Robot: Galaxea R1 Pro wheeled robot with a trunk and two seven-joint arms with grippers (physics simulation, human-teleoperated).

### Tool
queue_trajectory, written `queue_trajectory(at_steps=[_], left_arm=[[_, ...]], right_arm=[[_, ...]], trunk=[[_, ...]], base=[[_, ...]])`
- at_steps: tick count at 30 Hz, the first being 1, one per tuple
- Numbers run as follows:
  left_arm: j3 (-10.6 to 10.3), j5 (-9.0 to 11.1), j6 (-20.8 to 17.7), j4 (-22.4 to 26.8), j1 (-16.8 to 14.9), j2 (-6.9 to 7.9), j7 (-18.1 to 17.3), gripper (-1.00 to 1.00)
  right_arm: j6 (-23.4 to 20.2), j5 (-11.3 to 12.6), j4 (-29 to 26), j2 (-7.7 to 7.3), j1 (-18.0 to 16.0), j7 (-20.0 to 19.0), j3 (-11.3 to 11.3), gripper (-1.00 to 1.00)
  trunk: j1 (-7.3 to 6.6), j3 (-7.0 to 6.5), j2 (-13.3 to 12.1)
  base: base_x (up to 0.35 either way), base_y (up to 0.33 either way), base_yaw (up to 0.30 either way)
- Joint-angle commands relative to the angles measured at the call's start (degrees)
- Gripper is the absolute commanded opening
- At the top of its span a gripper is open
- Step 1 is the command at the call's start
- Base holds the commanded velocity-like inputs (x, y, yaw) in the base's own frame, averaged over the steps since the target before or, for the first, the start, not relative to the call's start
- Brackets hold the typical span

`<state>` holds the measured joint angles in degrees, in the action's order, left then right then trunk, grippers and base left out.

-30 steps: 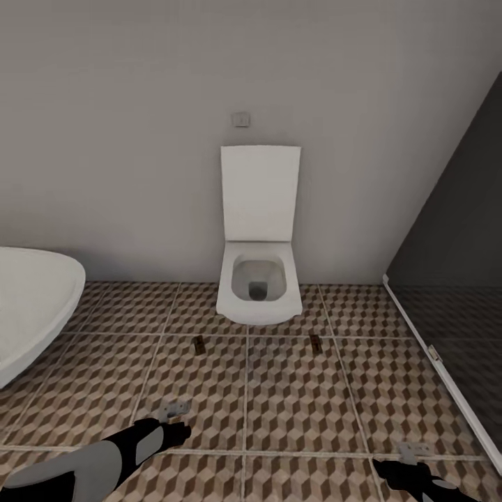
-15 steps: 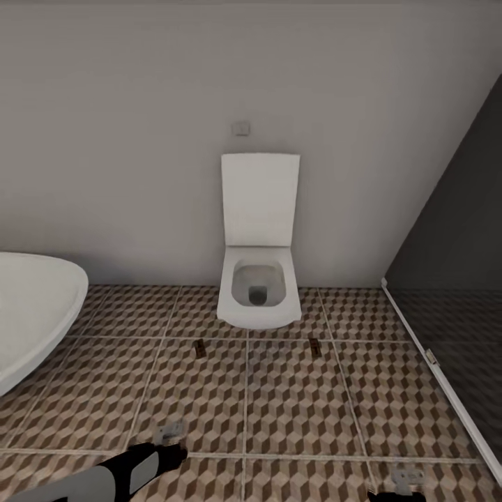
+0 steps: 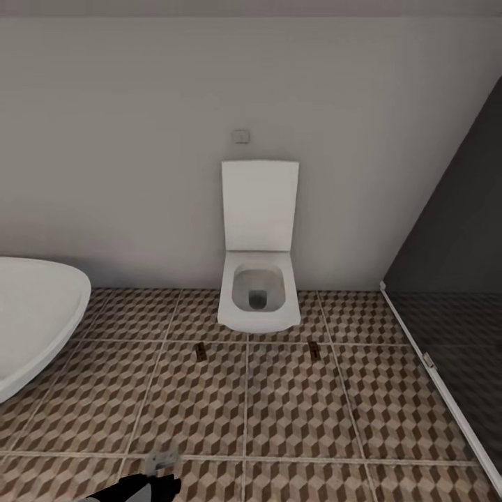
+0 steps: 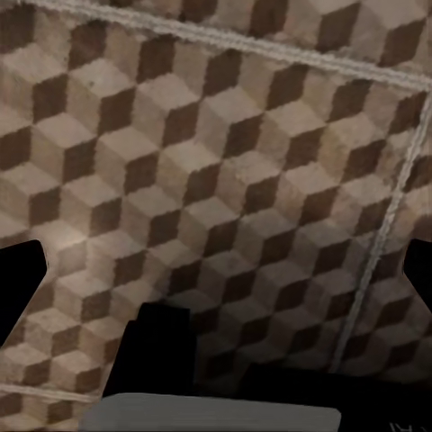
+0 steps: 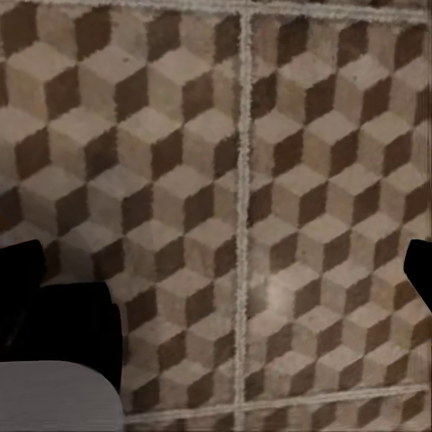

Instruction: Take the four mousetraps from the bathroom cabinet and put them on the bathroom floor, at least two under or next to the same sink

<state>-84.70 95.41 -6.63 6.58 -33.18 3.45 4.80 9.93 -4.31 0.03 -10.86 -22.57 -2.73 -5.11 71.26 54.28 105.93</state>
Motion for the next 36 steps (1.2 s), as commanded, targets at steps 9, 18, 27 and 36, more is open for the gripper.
queue_trajectory(at_steps=[9,18,27,36], left_arm=[[-0.3,0.4,3.9,0.0,3.6,0.76,0.6,1.0],[-0.3,0.3,6.7,-0.1,8.1,1.82,0.7,1.0],[-0.3,0.3,7.2,-0.2,11.9,2.85,0.7,1.0],[-0.3,0.4,7.2,-0.2,14.7,3.31,0.7,1.0]], right_arm=[[0.2,-0.7,0.8,0.67,2.5,0.7,-0.5,1.0],[0.0,-0.7,3.3,2.24,4.3,0.8,-0.5,1.0],[-0.1,-0.8,3.9,2.91,5.1,0.8,-0.5,1.0],[-0.2,-0.8,4.0,3.26,6.0,0.7,-0.5,1.0]], trunk=[[-1.99,-1.58,-3.6],[-3.97,-3.2,-7.2],[-5.94,-4.82,-10.8],[-7.92,-6.43,-14.4]], base=[[0.0,0.0,0.0],[0.0,0.0,0.0],[0.0,0.0,0.0],[0.0,0.0,0.0]])
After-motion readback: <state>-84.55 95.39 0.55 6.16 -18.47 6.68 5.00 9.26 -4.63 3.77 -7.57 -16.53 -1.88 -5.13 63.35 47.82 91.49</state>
